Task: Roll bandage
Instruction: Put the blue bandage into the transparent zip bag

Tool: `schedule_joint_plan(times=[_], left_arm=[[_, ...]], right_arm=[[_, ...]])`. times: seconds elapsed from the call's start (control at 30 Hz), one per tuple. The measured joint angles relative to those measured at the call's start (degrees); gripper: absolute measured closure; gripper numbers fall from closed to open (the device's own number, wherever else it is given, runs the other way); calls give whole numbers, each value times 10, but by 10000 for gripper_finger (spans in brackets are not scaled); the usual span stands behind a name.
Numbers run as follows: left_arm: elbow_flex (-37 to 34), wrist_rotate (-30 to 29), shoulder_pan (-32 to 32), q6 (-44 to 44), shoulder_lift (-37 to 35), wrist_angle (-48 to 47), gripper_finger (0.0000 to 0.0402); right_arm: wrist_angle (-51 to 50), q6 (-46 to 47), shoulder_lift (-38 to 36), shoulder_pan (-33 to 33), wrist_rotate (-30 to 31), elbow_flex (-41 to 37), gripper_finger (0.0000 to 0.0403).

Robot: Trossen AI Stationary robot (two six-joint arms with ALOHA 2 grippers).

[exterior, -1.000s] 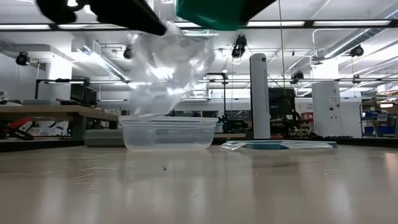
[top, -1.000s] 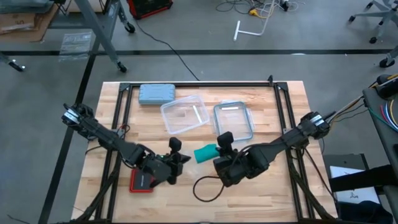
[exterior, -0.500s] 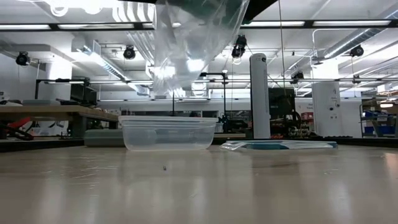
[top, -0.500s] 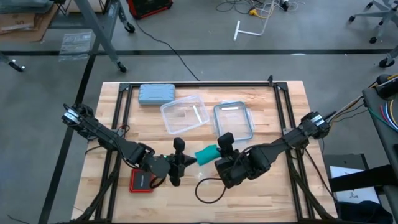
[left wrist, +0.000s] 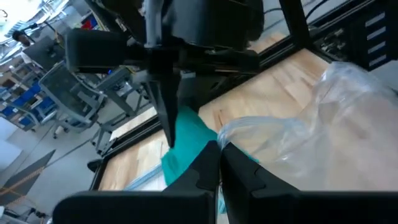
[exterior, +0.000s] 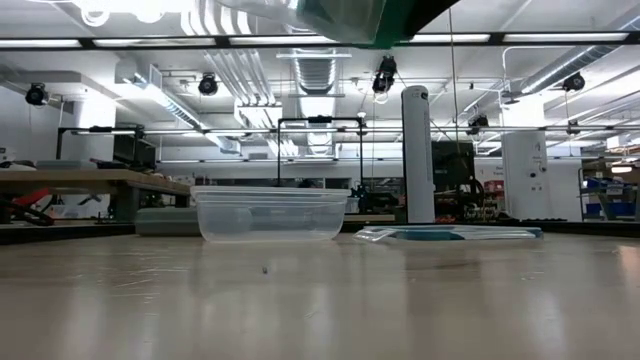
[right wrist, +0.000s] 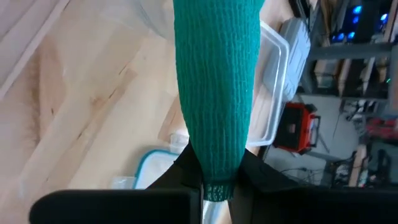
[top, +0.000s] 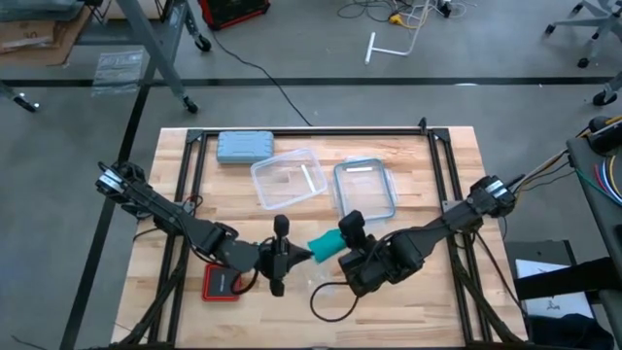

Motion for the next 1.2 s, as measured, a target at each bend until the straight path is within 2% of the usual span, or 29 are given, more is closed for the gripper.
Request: schedule_joint_plan(times=[0.13, 0.3, 0.47, 0.67, 0.77, 1.0, 1.07, 1.17, 1.2], left_arm=[[0, -29, 4, -5, 0, -16, 402], [0, -30, 16, -15, 0, -26, 402], [0, -25, 18, 14, 4, -25, 402], [-1, -34, 19, 37, 5, -24, 402], [-1, -37, 19, 71, 5, -8, 402], [-2, 38, 21, 90, 5, 8, 402], [-2, 41, 21, 85, 5, 6, 402], [-2, 28, 21, 69, 5, 4, 402], [-2, 19, 22, 67, 5, 4, 402]], right_arm=[[18, -53, 0, 20, 17, 0, 374], [69, -119, 0, 32, 22, 2, 374], [97, -146, 0, 24, 29, 3, 374], [144, -168, 0, 15, -36, 9, 374], [155, -183, 0, 12, -3, 10, 374], [124, -128, 0, -8, -7, 10, 374], [113, -92, 0, -16, -34, 10, 374], [127, -64, -1, -23, -118, 10, 374], [139, -63, -1, -22, -126, 10, 374]])
